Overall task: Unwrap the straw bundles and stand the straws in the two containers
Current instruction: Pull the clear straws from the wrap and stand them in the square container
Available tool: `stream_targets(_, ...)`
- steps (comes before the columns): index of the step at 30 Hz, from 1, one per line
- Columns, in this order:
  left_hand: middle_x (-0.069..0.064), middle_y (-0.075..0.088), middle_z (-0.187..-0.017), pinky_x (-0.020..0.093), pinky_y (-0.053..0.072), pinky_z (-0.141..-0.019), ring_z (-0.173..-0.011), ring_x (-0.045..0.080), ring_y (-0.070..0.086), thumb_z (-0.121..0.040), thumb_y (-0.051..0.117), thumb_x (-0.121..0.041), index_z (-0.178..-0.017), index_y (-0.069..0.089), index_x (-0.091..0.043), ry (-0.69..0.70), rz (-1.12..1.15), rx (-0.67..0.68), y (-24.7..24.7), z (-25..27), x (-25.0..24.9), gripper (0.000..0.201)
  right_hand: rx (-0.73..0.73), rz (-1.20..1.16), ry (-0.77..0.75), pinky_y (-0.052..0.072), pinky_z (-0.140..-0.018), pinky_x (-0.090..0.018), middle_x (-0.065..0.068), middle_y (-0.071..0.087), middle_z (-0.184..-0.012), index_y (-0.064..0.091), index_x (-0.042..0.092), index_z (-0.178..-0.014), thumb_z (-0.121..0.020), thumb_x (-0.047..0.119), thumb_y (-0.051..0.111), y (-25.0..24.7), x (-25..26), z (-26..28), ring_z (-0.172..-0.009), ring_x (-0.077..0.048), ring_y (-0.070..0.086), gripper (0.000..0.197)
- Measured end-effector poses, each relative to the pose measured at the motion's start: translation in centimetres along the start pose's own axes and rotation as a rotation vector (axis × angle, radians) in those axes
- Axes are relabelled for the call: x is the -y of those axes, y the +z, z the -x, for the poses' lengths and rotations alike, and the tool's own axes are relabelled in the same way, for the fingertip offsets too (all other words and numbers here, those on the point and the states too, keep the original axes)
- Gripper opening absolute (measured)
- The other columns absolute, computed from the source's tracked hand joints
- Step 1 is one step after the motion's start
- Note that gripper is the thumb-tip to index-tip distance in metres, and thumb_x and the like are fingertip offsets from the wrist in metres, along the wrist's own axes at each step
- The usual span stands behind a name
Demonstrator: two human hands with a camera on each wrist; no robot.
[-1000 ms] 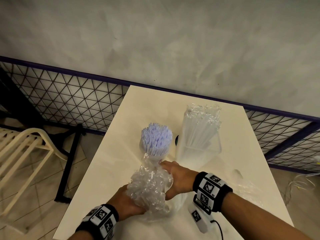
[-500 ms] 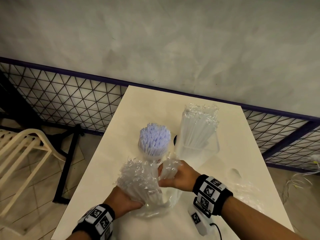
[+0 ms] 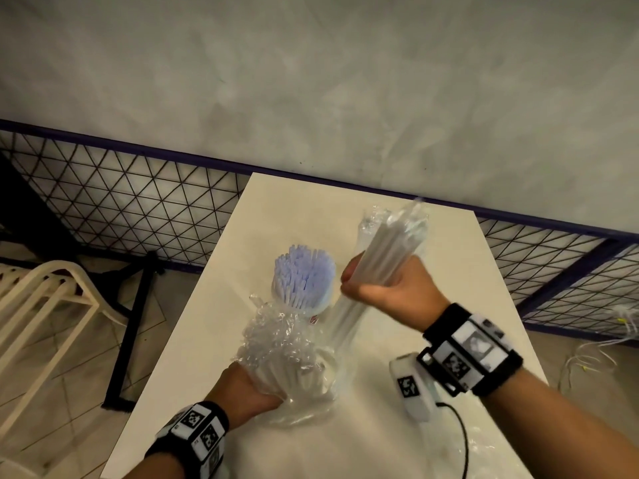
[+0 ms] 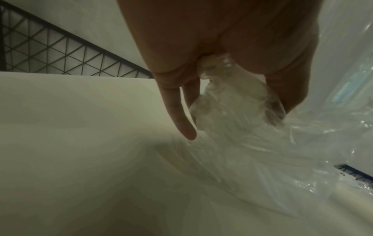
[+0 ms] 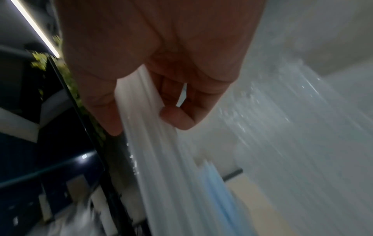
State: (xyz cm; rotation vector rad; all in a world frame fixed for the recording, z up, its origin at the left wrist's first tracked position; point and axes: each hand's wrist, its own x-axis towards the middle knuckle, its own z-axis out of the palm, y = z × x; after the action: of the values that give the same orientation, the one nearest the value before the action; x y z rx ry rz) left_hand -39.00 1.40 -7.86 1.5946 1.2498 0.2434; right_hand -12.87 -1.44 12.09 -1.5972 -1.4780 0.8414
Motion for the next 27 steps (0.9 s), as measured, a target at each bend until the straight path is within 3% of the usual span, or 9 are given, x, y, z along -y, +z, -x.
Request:
stream_targets(2, -0.014, 0.076, -0.082, 0.034, 0.057, -0.087, -0.086, 0.0, 0.07, -0.043, 0.082, -0.043, -0.085, 0.074, -0.038, 0.006, 0.002, 0.006, 0.0, 0.2, 0.0, 0.044, -0.086, -0.054, -0.06, 0.056, -0.068, -0.02, 0.001, 0.076, -0.083, 0.073, 0.012, -0.088, -0.076, 0.006, 0.082, -2.6, 1.9, -0.6, -0.077, -0.008, 0.072, 0.016)
stream_targets(4, -0.014, 0.076, -0.081, 0.035, 0.057, -0.086, -0.085, 0.0, 0.071, -0.041, 0.083, -0.044, -0.08, 0.075, -0.033, -0.001, 0.01, -0.007, 0.0, 0.2, -0.1, 0.041, -0.19, -0.071, -0.123, 0.05, -0.06, -0.014, 0.004, 0.073, -0.079, 0.071, 0.011, -0.087, -0.075, 0.003, 0.081, -5.1, 3.3, -1.2, -0.072, -0.005, 0.069, 0.017)
stream_targets(8, -0.014, 0.076, -0.082, 0.034, 0.057, -0.087, -0.085, 0.001, 0.071, -0.04, 0.083, -0.047, -0.082, 0.075, -0.03, -0.011, 0.005, -0.006, 0.3, 0.0, 0.3, 0.046, -0.31, 0.034, -0.172, 0.048, -0.057, -0.019, 0.006, 0.07, -0.073, 0.07, 0.01, -0.083, -0.077, 0.012, 0.082, -8.5, 3.3, -2.6, -0.066, -0.007, 0.066, 0.013)
stream_targets(12, -0.012, 0.076, -0.089, 0.033, 0.056, -0.088, -0.09, 0.003, 0.07, -0.038, 0.084, -0.049, -0.09, 0.073, -0.03, -0.011, -0.004, -0.01, 0.4, -0.3, 0.6, 0.056, -0.344, 0.111, -0.049, 0.053, -0.062, -0.032, 0.004, 0.073, -0.078, 0.073, 0.017, -0.083, -0.075, 0.026, 0.084, -8.3, -0.1, -3.8, -0.07, -0.01, 0.069, 0.016)
stream_targets(16, -0.011, 0.075, -0.089, 0.032, 0.056, -0.088, -0.09, 0.003, 0.07, -0.037, 0.083, -0.047, -0.089, 0.072, -0.032, 0.0, 0.013, -0.013, 0.4, -0.2, 0.5, 0.054, -0.207, 0.292, 0.216, 0.056, -0.088, -0.043, -0.001, 0.073, -0.1, 0.07, 0.018, -0.103, -0.061, 0.056, 0.083, -5.7, -4.2, -4.0, -0.094, -0.015, 0.069, 0.058)
stream_targets(19, -0.01, 0.076, -0.086, 0.033, 0.057, -0.087, -0.087, 0.004, 0.071, -0.037, 0.083, -0.043, -0.085, 0.071, -0.033, 0.005, 0.033, -0.023, 0.4, -0.1, 0.6, 0.051, -0.165, 0.54, 0.303, 0.043, -0.102, -0.047, -0.005, 0.057, -0.117, 0.053, 0.018, -0.124, -0.038, 0.08, 0.076, -4.5, -5.6, -4.2, -0.118, -0.024, 0.046, 0.109)
stream_targets(23, -0.011, 0.075, -0.085, 0.03, 0.056, -0.086, -0.087, 0.003, 0.07, -0.036, 0.08, -0.045, -0.079, 0.07, -0.036, 0.015, 0.055, -0.039, 0.6, 0.1, 0.3, 0.045, -0.242, 0.555, 0.176, 0.031, -0.103, -0.044, 0.003, 0.042, -0.136, 0.042, 0.026, -0.135, -0.044, 0.061, 0.089, -5.3, -4.2, -3.9, -0.13, -0.022, 0.032, 0.108)
stream_targets(25, -0.011, 0.076, -0.086, 0.029, 0.056, -0.087, -0.088, 0.003, 0.07, -0.036, 0.08, -0.045, -0.079, 0.069, -0.037, 0.018, 0.071, -0.039, 0.6, 0.1, 0.4, 0.045, -0.273, 0.472, 0.086, 0.033, -0.107, -0.044, 0.006, 0.036, -0.142, 0.038, 0.031, -0.138, -0.04, 0.061, 0.089, -6.0, -3.7, -3.9, -0.13, -0.017, 0.034, 0.115)
stream_targets(27, -0.012, 0.076, -0.086, 0.03, 0.056, -0.088, -0.087, 0.002, 0.07, -0.037, 0.081, -0.045, -0.082, 0.072, -0.034, 0.018, 0.076, -0.027, 0.7, 0.0, 0.5, 0.047, -0.291, 0.359, 0.001, 0.038, -0.107, -0.032, 0.005, 0.029, -0.148, 0.028, 0.031, -0.147, -0.038, 0.058, 0.089, -6.6, -3.5, -4.0, -0.126, -0.012, 0.037, 0.127)
